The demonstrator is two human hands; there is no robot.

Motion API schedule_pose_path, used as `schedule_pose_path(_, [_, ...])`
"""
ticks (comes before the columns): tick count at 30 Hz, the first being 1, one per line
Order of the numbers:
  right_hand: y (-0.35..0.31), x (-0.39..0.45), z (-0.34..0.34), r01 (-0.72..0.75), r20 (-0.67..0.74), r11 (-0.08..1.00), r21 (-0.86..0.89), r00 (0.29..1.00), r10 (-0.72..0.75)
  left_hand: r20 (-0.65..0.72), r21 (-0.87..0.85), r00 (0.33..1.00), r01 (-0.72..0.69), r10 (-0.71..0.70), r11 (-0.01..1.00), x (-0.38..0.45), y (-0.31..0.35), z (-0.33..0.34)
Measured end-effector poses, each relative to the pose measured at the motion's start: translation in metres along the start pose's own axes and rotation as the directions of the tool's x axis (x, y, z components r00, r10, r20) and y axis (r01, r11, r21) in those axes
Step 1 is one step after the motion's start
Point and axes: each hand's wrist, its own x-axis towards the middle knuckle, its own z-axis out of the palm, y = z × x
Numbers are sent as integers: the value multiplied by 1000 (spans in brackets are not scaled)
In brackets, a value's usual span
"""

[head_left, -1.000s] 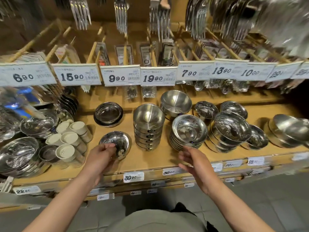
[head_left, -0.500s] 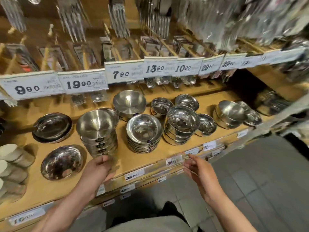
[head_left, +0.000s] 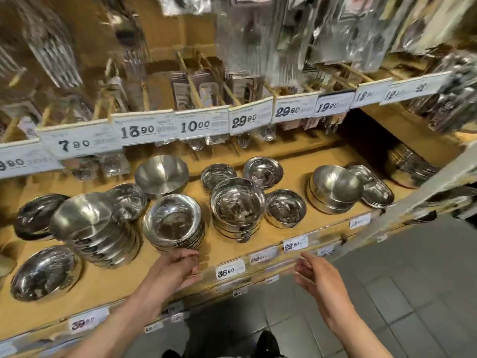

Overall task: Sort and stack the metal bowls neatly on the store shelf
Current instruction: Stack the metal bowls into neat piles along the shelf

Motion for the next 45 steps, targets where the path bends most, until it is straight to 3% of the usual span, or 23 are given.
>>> schedule_pose_path(10, [-47,56,-48,78,124,978,-191,991,-54,-54,-281,998,-58,44,958,23,27,92])
schedule_pose_path(16, [-62,70,-56,108,202,978,-178,977,-71,-172,-391,985,-85,18,916,34,32,109])
schedule_pose_path(30, [-85,124,-22,99,253,941,-324,967,-15,-224,-261,973,-6,-55,965,56,35,123])
schedule_pose_path(34, [-80,143,-3,8,273,966,-258,960,65,-120,-315,988,58,-101,947,62,40,133])
schedule_pose_path(40, [-74,162,11,-21,182,978,-209,982,60,-136,-402,983,60,-125,913,68,42,133])
schedule_pose_path(45, [-78,170,12,-26,190,976,-216,979,68,-149,-408,981,52,-123,912,68,41,128])
